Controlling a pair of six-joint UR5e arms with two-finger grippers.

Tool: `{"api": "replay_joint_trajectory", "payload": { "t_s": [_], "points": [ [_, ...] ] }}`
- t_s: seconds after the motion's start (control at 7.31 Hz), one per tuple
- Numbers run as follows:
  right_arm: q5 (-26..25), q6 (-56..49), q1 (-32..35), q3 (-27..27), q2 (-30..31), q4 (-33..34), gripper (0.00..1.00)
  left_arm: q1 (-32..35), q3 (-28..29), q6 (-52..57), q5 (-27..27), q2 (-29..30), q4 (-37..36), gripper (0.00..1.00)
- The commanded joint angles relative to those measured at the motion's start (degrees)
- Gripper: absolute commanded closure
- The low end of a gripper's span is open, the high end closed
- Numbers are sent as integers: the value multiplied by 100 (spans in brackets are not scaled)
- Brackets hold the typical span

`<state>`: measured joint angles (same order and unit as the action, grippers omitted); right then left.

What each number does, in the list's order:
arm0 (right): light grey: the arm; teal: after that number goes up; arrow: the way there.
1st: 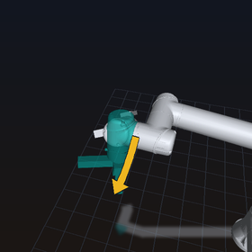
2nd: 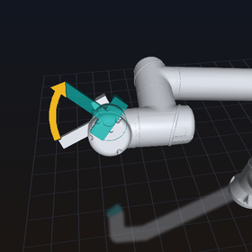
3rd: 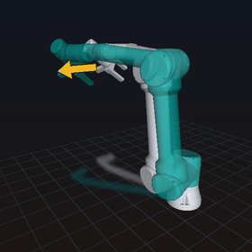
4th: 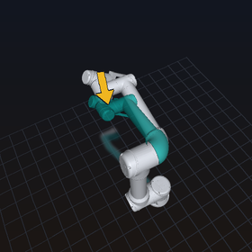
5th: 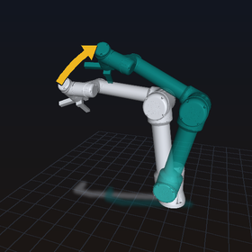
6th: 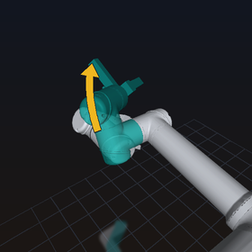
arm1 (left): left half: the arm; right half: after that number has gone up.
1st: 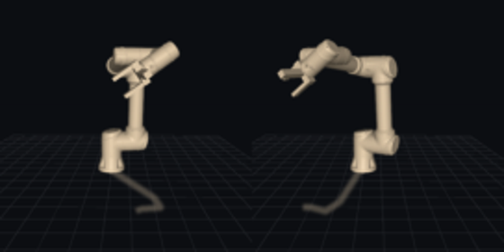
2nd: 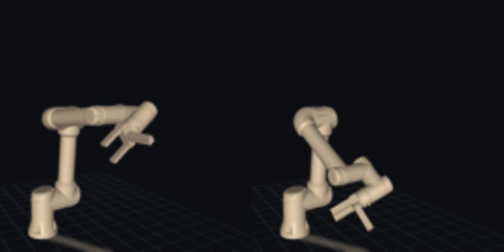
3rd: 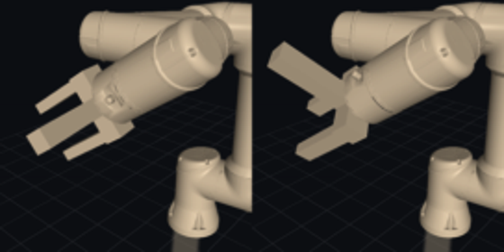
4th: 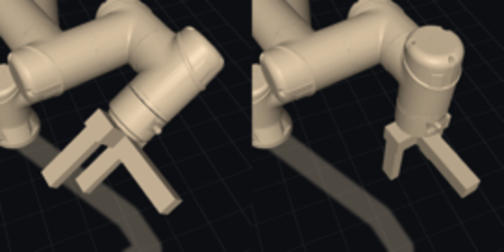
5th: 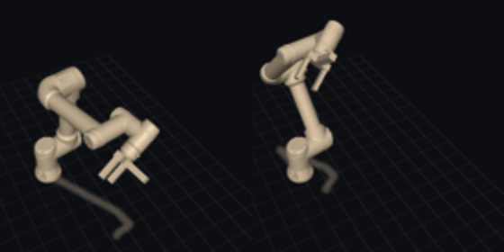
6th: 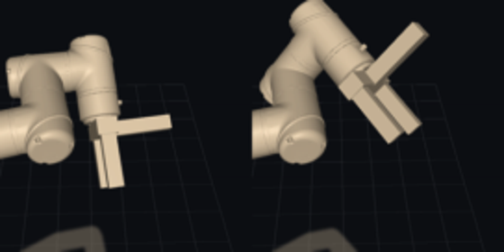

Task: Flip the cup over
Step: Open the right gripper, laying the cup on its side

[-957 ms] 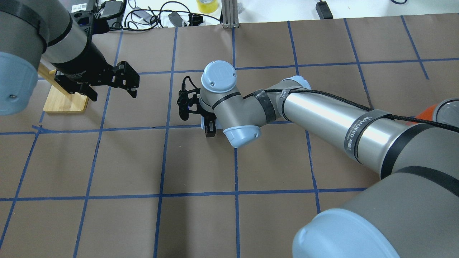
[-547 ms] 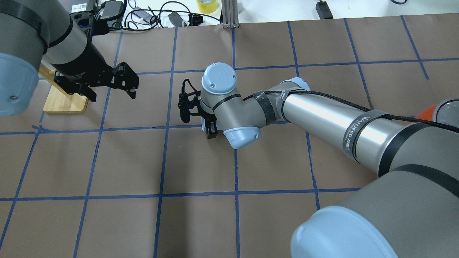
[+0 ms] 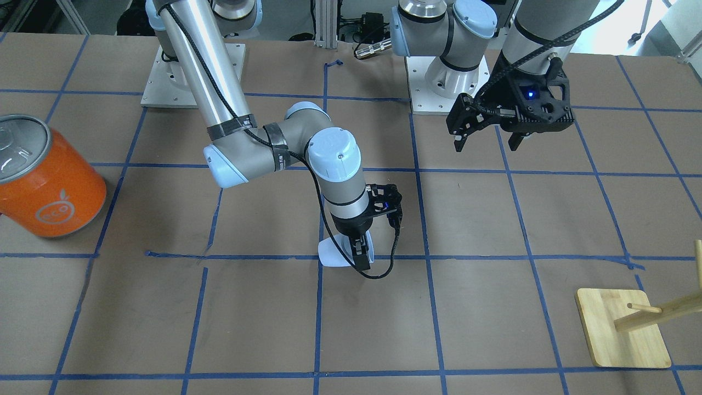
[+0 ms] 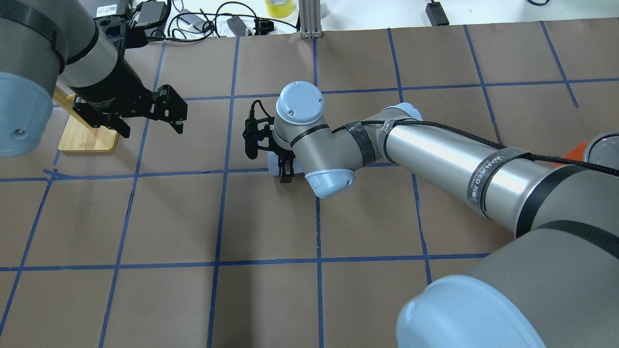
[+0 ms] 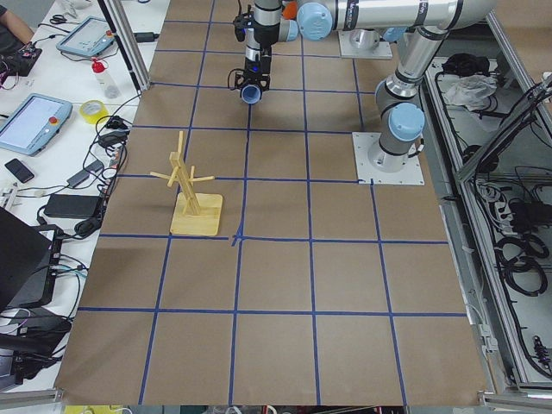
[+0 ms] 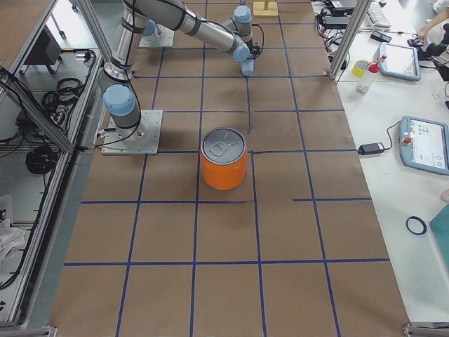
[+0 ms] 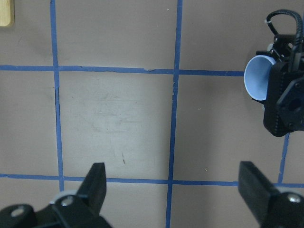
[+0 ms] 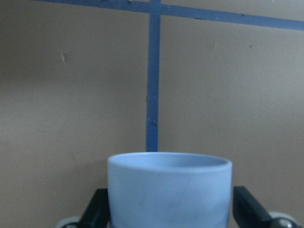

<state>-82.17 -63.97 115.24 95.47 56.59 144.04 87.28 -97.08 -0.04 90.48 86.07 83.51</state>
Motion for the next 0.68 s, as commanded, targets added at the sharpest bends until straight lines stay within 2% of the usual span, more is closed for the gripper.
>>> {"api": "replay_joint_trajectory", "payload": {
  "t_s": [0.0, 0.14, 0.27, 0.55],
  "points": [
    [-53, 576, -107, -20, 98, -34, 0, -9, -4, 48, -13, 15, -19, 0],
    [-36, 640, -202, -46, 185, -182, 0, -18, -4, 66, -100, 33, -27, 0],
    [-27, 649, -229, -46, 464, -636, 0, -44, -4, 66, -92, 33, 33, 0],
    [-1, 875, -658, -46, 1411, -1943, 0, -35, -21, 92, -101, 76, 61, 0]
  ]
}}
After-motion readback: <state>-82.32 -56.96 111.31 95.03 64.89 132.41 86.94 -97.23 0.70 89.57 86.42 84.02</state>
